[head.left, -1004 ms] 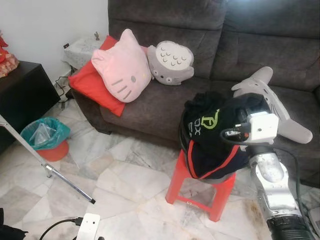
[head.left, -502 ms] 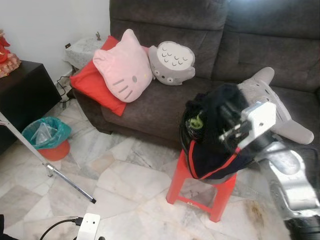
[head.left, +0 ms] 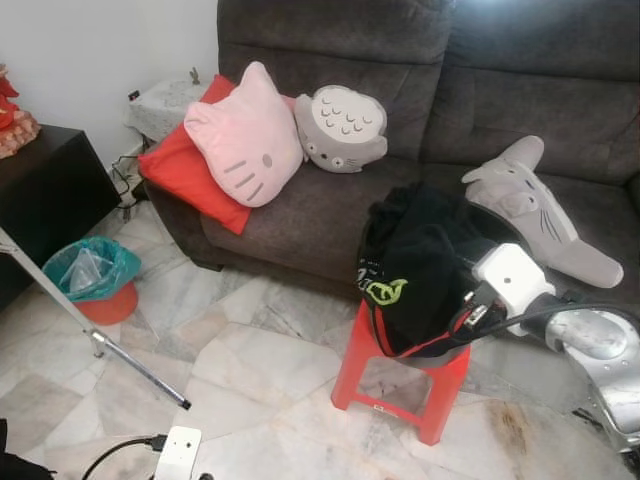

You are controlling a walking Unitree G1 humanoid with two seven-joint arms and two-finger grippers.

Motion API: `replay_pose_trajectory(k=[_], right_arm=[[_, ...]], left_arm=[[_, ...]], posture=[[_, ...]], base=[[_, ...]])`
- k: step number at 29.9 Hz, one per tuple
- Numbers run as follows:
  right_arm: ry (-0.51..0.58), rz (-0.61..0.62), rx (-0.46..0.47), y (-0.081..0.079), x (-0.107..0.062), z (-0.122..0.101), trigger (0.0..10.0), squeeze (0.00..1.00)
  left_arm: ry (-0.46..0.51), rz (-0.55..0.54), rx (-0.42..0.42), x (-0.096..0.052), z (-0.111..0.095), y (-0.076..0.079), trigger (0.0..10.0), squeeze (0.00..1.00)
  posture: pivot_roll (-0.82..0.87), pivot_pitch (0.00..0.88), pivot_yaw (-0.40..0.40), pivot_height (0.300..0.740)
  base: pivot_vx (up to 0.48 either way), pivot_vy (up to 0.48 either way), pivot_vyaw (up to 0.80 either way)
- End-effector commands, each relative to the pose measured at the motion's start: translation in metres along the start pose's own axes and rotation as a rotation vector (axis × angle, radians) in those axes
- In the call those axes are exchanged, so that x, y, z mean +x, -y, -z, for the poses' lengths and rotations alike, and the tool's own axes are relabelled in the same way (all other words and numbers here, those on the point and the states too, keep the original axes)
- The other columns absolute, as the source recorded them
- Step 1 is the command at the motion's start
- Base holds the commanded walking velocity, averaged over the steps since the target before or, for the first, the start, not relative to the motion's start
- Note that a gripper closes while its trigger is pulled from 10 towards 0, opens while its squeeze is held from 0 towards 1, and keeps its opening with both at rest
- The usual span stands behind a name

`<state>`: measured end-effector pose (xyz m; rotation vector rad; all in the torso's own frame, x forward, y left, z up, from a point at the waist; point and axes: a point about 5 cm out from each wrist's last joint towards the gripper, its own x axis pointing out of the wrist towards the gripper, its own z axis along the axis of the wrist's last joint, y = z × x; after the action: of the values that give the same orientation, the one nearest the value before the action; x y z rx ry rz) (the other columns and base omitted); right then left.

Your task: Hang hanger

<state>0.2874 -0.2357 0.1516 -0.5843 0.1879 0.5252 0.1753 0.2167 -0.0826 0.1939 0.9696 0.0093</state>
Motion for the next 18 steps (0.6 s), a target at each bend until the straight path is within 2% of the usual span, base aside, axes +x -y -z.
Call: replay_pose_trajectory(k=[1, 3, 5, 9, 11, 12, 14, 18], right_arm=[[-0.03, 0.037, -0.042, 0.017, -0.01, -0.003, 0.0, 0.0], [-0.047, 0.037, -0.058, 0.023, -0.014, -0.004, 0.0, 0.0], [-0.067, -0.01, -0.116, 0.026, -0.022, -0.008, 0.0, 0.0], [-0.002, -0.047, -0.161, 0.033, -0.033, -0.024, 0.0, 0.0], [0.001, -0.045, -0.205, 0.047, -0.044, -0.033, 0.0, 0.0], [0.001, -0.045, -0.205, 0.047, -0.044, -0.033, 0.0, 0.0], [-0.005, -0.151, -0.249, 0.044, -0.053, -0.037, 0.0, 0.0], [-0.043, -0.227, -0.311, 0.043, -0.059, -0.039, 0.0, 0.0]], left_arm=[[-0.003, 0.002, -0.015, 0.0, 0.002, -0.001, 10.0, 0.0], [-0.003, 0.003, -0.016, -0.001, 0.002, -0.001, 10.0, 0.0], [-0.003, 0.006, -0.016, -0.001, 0.002, -0.001, 10.0, 0.0], [-0.002, 0.007, -0.017, -0.001, 0.002, -0.001, 10.0, 0.0], [-0.002, 0.01, -0.015, -0.001, 0.002, -0.002, 10.0, 0.0], [-0.002, 0.01, -0.015, -0.001, 0.002, -0.002, 10.0, 0.0], [-0.002, 0.015, -0.013, -0.001, 0.002, -0.002, 10.0, 0.0], [0.0, 0.015, -0.014, -0.001, 0.002, -0.002, 10.0, 0.0]], posture=[[-0.1, 0.0, 0.047, 0.736], [-0.1, 0.0, 0.048, 0.736], [-0.1, 0.0, 0.048, 0.736], [-0.11, 0.0, 0.051, 0.736], [-0.12, 0.0, 0.057, 0.736], [-0.12, 0.0, 0.057, 0.736], [-0.12, 0.0, 0.061, 0.736], [-0.13, 0.0, 0.064, 0.736]], base=[[0.0, 0.0, 0.0], [0.0, 0.0, 0.0], [0.0, 0.0, 0.0], [0.0, 0.0, 0.0], [0.0, 0.0, 0.0], [0.0, 0.0, 0.0], [0.0, 0.0, 0.0], [0.0, 0.0, 0.0]])
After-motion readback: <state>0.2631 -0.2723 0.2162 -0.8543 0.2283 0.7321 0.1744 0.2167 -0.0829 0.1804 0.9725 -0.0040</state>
